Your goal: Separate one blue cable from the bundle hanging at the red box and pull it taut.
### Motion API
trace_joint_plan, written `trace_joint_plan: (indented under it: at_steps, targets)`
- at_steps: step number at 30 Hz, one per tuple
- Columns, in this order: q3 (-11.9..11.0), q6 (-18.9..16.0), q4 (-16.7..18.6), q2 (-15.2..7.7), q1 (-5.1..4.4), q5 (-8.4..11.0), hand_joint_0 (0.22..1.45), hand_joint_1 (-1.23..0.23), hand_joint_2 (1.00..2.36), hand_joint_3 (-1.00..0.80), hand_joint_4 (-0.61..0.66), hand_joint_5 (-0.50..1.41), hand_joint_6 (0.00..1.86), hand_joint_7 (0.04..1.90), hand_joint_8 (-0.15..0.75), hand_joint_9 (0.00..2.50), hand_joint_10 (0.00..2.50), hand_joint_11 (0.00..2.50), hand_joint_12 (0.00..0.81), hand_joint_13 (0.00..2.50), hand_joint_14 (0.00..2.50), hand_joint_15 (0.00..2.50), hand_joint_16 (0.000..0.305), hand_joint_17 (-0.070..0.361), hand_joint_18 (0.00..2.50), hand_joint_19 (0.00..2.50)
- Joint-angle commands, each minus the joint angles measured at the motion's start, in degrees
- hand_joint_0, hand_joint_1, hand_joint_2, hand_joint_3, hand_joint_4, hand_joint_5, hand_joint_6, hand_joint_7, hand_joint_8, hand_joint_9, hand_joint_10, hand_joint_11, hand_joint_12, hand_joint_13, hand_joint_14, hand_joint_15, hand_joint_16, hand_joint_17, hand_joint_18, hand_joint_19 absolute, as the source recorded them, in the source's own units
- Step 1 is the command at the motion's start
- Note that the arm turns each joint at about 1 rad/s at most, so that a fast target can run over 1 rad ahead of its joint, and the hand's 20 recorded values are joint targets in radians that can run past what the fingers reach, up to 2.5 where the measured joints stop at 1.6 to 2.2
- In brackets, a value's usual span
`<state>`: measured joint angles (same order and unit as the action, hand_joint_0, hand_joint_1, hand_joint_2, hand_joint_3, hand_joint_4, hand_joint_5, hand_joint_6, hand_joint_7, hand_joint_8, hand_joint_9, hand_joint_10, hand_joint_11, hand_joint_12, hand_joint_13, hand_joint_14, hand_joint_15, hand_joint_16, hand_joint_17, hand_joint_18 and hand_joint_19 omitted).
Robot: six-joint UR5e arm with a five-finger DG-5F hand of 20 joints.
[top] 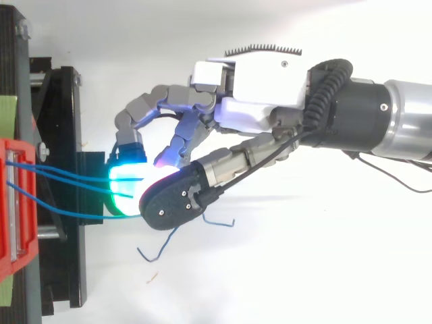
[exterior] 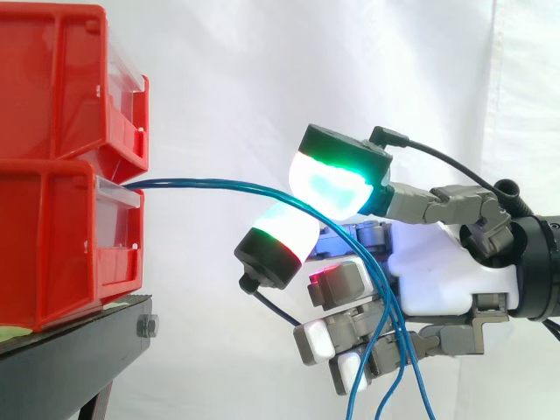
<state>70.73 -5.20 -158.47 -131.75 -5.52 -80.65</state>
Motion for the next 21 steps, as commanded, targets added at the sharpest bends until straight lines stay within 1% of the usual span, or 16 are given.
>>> trace_joint_plan:
  at_steps: [1,5,7,8,11,13,17,21]
  targets:
    - [-0.1,0.0,0.0,0.0,-0.10,0.05,0.61,-0.81,1.01,-0.21,0.04,-0.16,0.87,1.06,0.317,1.07,0.02,1.02,0.395,0.90,0.02,0.63,0.052,0.116,0.90,0.59]
    - [0.0,-0.1,0.0,0.0,-0.10,0.05,0.63,-0.85,1.01,-0.25,0.01,-0.18,0.88,1.09,0.296,1.04,0.02,1.05,0.375,0.87,0.02,0.63,0.047,0.106,0.86,0.60]
    - [0.0,-0.1,0.0,0.0,-0.19,-0.03,0.67,-0.88,1.01,-0.27,-0.02,-0.18,0.88,1.14,0.287,1.01,0.02,1.05,0.365,0.86,0.02,0.63,0.045,0.102,0.84,0.59]
    - [0.0,0.0,0.0,0.0,-0.10,-0.03,0.68,-0.89,1.01,-0.27,-0.04,-0.19,0.89,1.12,0.283,1.00,0.02,1.05,0.364,0.85,0.02,0.63,0.046,0.103,0.84,0.58]
    - [0.0,0.5,0.1,0.0,-0.19,0.05,0.72,-0.92,1.01,-0.31,-0.02,-0.20,0.90,1.12,0.280,0.99,0.02,1.05,0.366,0.85,0.02,0.62,0.046,0.103,0.84,0.56]
    - [0.0,1.2,0.1,0.0,-0.19,0.05,0.75,-0.93,1.01,-0.36,-0.01,-0.20,0.91,1.11,0.281,0.99,0.02,1.05,0.364,0.85,0.02,0.62,0.046,0.103,0.84,0.56]
    - [0.0,1.8,0.1,0.0,-0.10,-0.03,0.80,-0.93,1.00,-0.46,-0.02,-0.20,0.91,1.08,0.282,0.99,0.02,1.06,0.363,0.84,0.02,0.60,0.045,0.102,0.83,0.54]
    - [0.0,2.1,0.0,0.2,0.07,-0.12,0.81,-0.93,1.00,-0.50,-0.01,-0.20,0.91,1.05,0.277,0.98,0.02,1.05,0.361,0.83,0.02,0.59,0.046,0.103,0.82,0.53]
